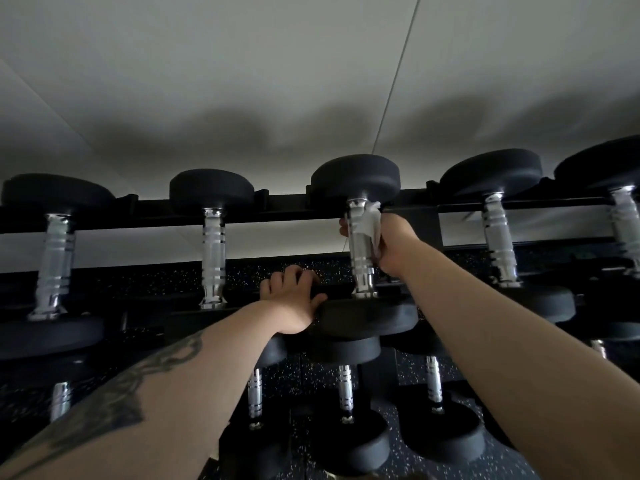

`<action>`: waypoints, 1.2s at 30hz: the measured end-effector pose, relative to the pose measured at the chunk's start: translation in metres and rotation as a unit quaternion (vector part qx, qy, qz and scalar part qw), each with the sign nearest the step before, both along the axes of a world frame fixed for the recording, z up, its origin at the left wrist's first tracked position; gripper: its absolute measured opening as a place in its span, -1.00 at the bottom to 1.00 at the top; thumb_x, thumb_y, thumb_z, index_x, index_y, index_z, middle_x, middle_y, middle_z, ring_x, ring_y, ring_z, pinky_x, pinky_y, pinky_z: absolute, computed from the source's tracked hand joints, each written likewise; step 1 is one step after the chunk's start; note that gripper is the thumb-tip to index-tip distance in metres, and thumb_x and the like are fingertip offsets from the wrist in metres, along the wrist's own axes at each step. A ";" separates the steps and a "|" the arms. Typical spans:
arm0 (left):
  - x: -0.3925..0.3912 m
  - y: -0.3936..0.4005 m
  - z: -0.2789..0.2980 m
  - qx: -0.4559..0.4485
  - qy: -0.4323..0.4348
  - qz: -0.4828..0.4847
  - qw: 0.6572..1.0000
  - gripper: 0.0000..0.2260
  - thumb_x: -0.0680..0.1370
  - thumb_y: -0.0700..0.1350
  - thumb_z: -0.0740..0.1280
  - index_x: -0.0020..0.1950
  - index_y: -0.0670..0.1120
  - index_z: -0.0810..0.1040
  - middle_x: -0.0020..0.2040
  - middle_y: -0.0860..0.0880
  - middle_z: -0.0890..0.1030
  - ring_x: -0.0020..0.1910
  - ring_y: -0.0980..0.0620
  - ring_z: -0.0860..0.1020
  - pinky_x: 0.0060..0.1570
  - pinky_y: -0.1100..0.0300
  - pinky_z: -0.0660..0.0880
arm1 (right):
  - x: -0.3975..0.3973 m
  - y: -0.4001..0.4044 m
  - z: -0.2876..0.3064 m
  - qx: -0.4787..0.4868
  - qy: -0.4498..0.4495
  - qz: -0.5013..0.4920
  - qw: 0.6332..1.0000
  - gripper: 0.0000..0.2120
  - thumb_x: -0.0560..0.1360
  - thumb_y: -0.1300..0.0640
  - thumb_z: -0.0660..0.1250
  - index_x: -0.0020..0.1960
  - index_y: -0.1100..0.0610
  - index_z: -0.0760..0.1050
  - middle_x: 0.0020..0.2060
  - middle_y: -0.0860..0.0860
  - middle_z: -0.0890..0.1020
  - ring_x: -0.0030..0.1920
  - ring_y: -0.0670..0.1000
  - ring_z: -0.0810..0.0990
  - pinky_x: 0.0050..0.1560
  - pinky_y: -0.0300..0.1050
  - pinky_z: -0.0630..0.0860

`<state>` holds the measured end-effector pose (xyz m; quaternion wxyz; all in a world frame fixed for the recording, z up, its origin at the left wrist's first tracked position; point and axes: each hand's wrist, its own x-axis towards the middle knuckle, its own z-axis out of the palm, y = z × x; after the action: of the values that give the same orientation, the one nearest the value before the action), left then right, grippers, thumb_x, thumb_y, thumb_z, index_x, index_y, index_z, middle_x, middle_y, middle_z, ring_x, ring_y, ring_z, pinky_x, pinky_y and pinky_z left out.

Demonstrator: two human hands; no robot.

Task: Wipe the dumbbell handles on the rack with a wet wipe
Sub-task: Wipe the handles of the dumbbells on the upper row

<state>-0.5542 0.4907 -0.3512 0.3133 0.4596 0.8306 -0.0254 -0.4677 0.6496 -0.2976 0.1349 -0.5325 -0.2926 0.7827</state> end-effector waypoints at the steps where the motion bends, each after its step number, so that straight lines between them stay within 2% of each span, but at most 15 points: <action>1: 0.000 0.000 0.000 -0.001 0.002 -0.002 1.000 -0.68 0.63 0.15 0.06 0.36 0.12 0.24 0.40 -0.02 0.17 0.33 -0.10 0.19 0.29 0.03 0.10 | 0.006 -0.001 0.001 0.019 -0.025 0.016 0.999 -0.78 0.60 0.13 0.12 0.02 0.19 0.51 -0.07 0.11 0.63 0.02 0.10 0.58 0.22 -0.01 0.47; 3: 0.000 0.000 0.000 -0.003 0.003 -0.003 1.000 -0.68 0.63 0.15 0.05 0.36 0.12 0.23 0.41 -0.02 0.17 0.33 -0.10 0.19 0.29 0.03 0.10 | 0.017 0.002 0.001 0.109 -0.104 0.072 0.986 -0.85 0.55 0.15 0.21 -0.05 0.19 0.53 -0.12 0.10 0.60 -0.01 0.10 0.56 0.16 0.03 0.47; 5: 0.000 0.001 0.000 -0.003 0.002 0.000 1.000 -0.68 0.63 0.15 0.05 0.36 0.12 0.23 0.42 -0.02 0.15 0.35 -0.10 0.18 0.30 0.03 0.09 | 0.016 0.006 0.001 0.157 -0.125 0.097 0.975 -0.81 0.55 0.14 0.26 0.07 0.23 0.53 -0.01 0.14 0.61 0.03 0.11 0.57 0.21 0.08 0.45; 9: 0.001 0.001 0.000 -0.007 0.002 0.001 1.000 -0.70 0.63 0.15 0.05 0.35 0.14 0.23 0.41 -0.01 0.15 0.34 -0.09 0.18 0.30 0.04 0.09 | -0.008 0.008 0.010 0.000 -0.022 0.043 0.999 -0.71 0.64 0.07 0.06 0.14 0.16 0.51 0.08 0.14 0.63 0.10 0.10 0.61 0.21 0.02 0.49; 12: 0.000 0.001 0.000 -0.006 0.006 0.002 1.000 -0.69 0.63 0.15 0.05 0.35 0.15 0.23 0.41 0.00 0.15 0.34 -0.09 0.19 0.30 0.04 0.09 | -0.013 0.003 0.012 0.025 -0.041 0.038 0.998 -0.66 0.64 0.10 0.01 0.15 0.19 0.51 -0.10 0.11 0.65 -0.07 0.07 0.62 0.01 -0.07 0.56; 14: 0.000 0.001 -0.001 -0.004 0.008 -0.001 1.000 -0.70 0.63 0.16 0.05 0.34 0.15 0.23 0.41 0.00 0.15 0.34 -0.09 0.19 0.30 0.04 0.09 | 0.002 -0.004 0.010 0.104 -0.099 0.073 0.987 -0.78 0.60 0.09 0.16 0.10 0.17 0.52 -0.07 0.08 0.63 -0.01 0.06 0.60 0.11 -0.03 0.54; 17: 0.000 0.001 -0.002 -0.007 0.007 0.000 1.000 -0.70 0.63 0.16 0.05 0.34 0.15 0.23 0.42 0.00 0.13 0.34 -0.09 0.18 0.31 0.03 0.09 | 0.030 -0.007 0.007 0.304 -0.179 0.160 0.922 -0.77 0.52 0.09 0.34 0.13 0.15 0.59 -0.05 -0.04 0.59 -0.01 0.01 0.56 0.07 -0.09 0.51; 20: 0.000 0.002 -0.001 -0.013 0.003 -0.001 1.000 -0.70 0.63 0.15 0.05 0.35 0.15 0.23 0.42 0.00 0.13 0.34 -0.09 0.19 0.31 0.03 0.08 | 0.030 -0.008 0.008 0.553 -0.246 0.190 0.773 -0.83 0.48 0.07 0.39 0.01 0.09 0.66 -0.08 -0.08 0.54 -0.10 -0.05 0.52 -0.09 -0.14 0.48; 21: 0.000 0.002 0.000 -0.014 0.002 -0.002 1.000 -0.70 0.63 0.15 0.05 0.34 0.15 0.23 0.42 0.00 0.14 0.34 -0.09 0.19 0.31 0.02 0.09 | 0.026 -0.008 0.008 0.600 -0.245 0.171 0.742 -0.85 0.46 0.07 0.40 0.00 0.07 0.66 -0.06 -0.08 0.57 -0.11 -0.04 0.53 -0.12 -0.10 0.50; 26: 0.000 0.001 0.002 -0.020 -0.001 -0.004 1.000 -0.69 0.63 0.16 0.04 0.35 0.14 0.23 0.40 -0.01 0.15 0.33 -0.10 0.20 0.30 0.03 0.10 | 0.024 -0.011 -0.004 0.726 -0.215 0.143 0.638 -0.90 0.43 0.13 0.43 -0.07 0.09 0.66 -0.17 -0.01 0.63 -0.20 0.04 0.60 -0.31 -0.04 0.55; 28: 0.001 0.002 0.003 -0.019 0.002 -0.005 1.000 -0.69 0.63 0.16 0.04 0.35 0.14 0.23 0.40 -0.01 0.15 0.33 -0.10 0.20 0.29 0.03 0.10 | 0.036 -0.012 -0.005 0.748 -0.173 0.198 0.609 -0.91 0.42 0.16 0.44 -0.08 0.11 0.67 -0.18 0.00 0.62 -0.24 0.03 0.59 -0.32 -0.08 0.55; 32: 0.001 0.002 0.002 -0.014 0.002 -0.002 1.000 -0.70 0.63 0.15 0.05 0.34 0.14 0.24 0.41 -0.01 0.15 0.33 -0.10 0.20 0.29 0.03 0.10 | 0.047 0.001 0.013 0.788 -0.097 0.388 0.469 -0.90 0.40 0.17 0.45 -0.09 0.08 0.68 -0.17 -0.03 0.62 -0.20 0.02 0.61 -0.30 -0.14 0.55; 33: 0.001 0.002 0.002 -0.014 0.001 -0.001 1.000 -0.70 0.63 0.15 0.05 0.34 0.14 0.24 0.41 -0.01 0.15 0.33 -0.10 0.20 0.29 0.03 0.10 | 0.041 0.007 0.019 0.788 -0.109 0.399 0.456 -0.90 0.41 0.16 0.45 -0.08 0.06 0.68 -0.16 -0.04 0.62 -0.19 0.02 0.61 -0.30 -0.13 0.55; 34: 0.001 0.002 0.002 -0.015 0.000 0.001 1.000 -0.70 0.63 0.15 0.05 0.34 0.14 0.24 0.42 -0.01 0.15 0.34 -0.10 0.20 0.30 0.03 0.10 | 0.034 0.011 0.023 0.777 -0.137 0.392 0.473 -0.89 0.43 0.15 0.43 -0.06 0.05 0.68 -0.13 -0.04 0.62 -0.16 0.03 0.61 -0.26 -0.10 0.55; 36: 0.001 0.002 0.002 -0.017 0.002 0.003 1.000 -0.70 0.63 0.15 0.05 0.34 0.14 0.24 0.41 -0.01 0.16 0.33 -0.10 0.20 0.30 0.02 0.10 | 0.025 0.006 0.026 0.735 -0.186 0.366 0.540 -0.86 0.49 0.10 0.36 0.01 0.03 0.66 -0.05 -0.04 0.59 -0.07 0.04 0.58 -0.14 -0.02 0.55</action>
<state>-0.5533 0.4923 -0.3495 0.3196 0.4513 0.8322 -0.0398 -0.4430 0.6555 -0.2715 0.1234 -0.2268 -0.9531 0.1582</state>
